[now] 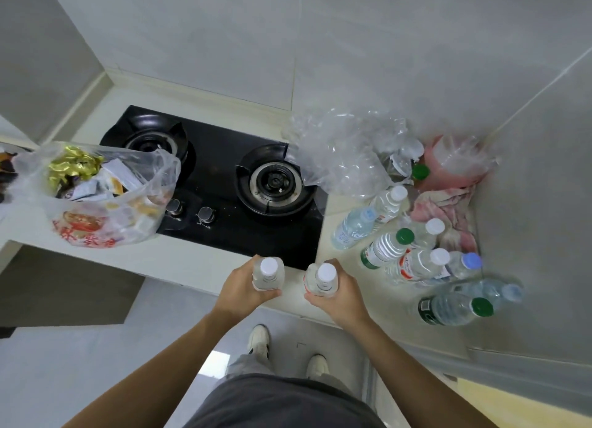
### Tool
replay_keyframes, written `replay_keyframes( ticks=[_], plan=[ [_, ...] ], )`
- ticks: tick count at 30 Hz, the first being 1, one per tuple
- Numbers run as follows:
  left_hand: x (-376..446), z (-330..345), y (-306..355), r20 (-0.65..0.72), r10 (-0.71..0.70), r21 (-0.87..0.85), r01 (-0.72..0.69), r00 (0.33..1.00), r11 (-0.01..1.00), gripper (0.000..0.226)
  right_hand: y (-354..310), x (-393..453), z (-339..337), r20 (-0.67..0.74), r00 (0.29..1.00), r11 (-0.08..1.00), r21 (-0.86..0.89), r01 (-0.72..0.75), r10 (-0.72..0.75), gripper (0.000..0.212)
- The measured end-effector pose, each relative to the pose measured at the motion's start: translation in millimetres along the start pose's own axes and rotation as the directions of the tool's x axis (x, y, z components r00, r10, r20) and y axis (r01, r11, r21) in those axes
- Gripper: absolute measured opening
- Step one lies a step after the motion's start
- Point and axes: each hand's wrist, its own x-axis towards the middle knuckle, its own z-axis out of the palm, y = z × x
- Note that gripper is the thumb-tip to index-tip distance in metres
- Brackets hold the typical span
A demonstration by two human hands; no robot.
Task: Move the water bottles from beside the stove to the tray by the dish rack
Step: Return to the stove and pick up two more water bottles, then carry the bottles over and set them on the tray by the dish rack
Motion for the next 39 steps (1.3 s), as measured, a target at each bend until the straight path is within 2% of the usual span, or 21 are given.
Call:
replay_keyframes(
  ticks=[4, 8, 12, 17, 23, 25, 28, 31, 37, 39],
  plan=[
    [-24, -8, 0, -0.122, -0.117, -0.185, 0.093, 0.986, 0.978, 0.050, -11, 1, 1, 0.096, 0.995, 0.998, 0.062, 0.016, -0.022, 0.060],
    [-59, -25, 6, -0.284, -0.235, -0.355, 0.125, 0.930, 0.926, 0.045, -41, 9, 9, 0.252, 0.960, 0.991, 0.085, 0.104, -0.122, 0.064],
    [-107, -54, 8, -0.405, -0.317, -0.475, 0.099, 0.858, 0.874, 0.038, -93, 7, 35, 0.419, 0.871, 0.967, 0.099, 0.237, -0.256, 0.064],
    [-189, -98, -10, -0.546, -0.391, -0.555, 0.030, 0.741, 0.831, 0.035, -165, -26, 91, 0.576, 0.723, 0.922, 0.177, 0.345, -0.382, 0.070],
    [-305, -150, -74, -0.680, -0.498, -0.615, -0.049, 0.537, 0.787, 0.044, -245, -97, 198, 0.709, 0.546, 0.880, 0.236, 0.413, -0.446, 0.076],
    [-346, -167, -97, -0.715, -0.515, -0.619, -0.086, 0.473, 0.780, 0.046, -269, -126, 237, 0.750, 0.480, 0.866, 0.248, 0.433, -0.455, 0.074],
    [-421, -195, -139, -0.748, -0.551, -0.637, -0.171, 0.369, 0.751, 0.060, -307, -182, 307, 0.813, 0.359, 0.838, 0.262, 0.479, -0.459, 0.067],
    [-495, -226, -182, -0.758, -0.592, -0.649, -0.220, 0.275, 0.729, 0.066, -343, -243, 381, 0.832, 0.262, 0.797, 0.302, 0.523, -0.488, 0.067],
    [-628, -281, -237, -0.762, -0.643, -0.635, -0.281, 0.077, 0.720, 0.058, -402, -365, 506, 0.873, 0.059, 0.744, 0.375, 0.553, -0.483, 0.069],
    [-665, -291, -254, -0.753, -0.658, -0.630, -0.296, 0.005, 0.718, 0.061, -419, -398, 538, 0.878, -0.007, 0.732, 0.403, 0.549, -0.478, 0.067]
  ],
)
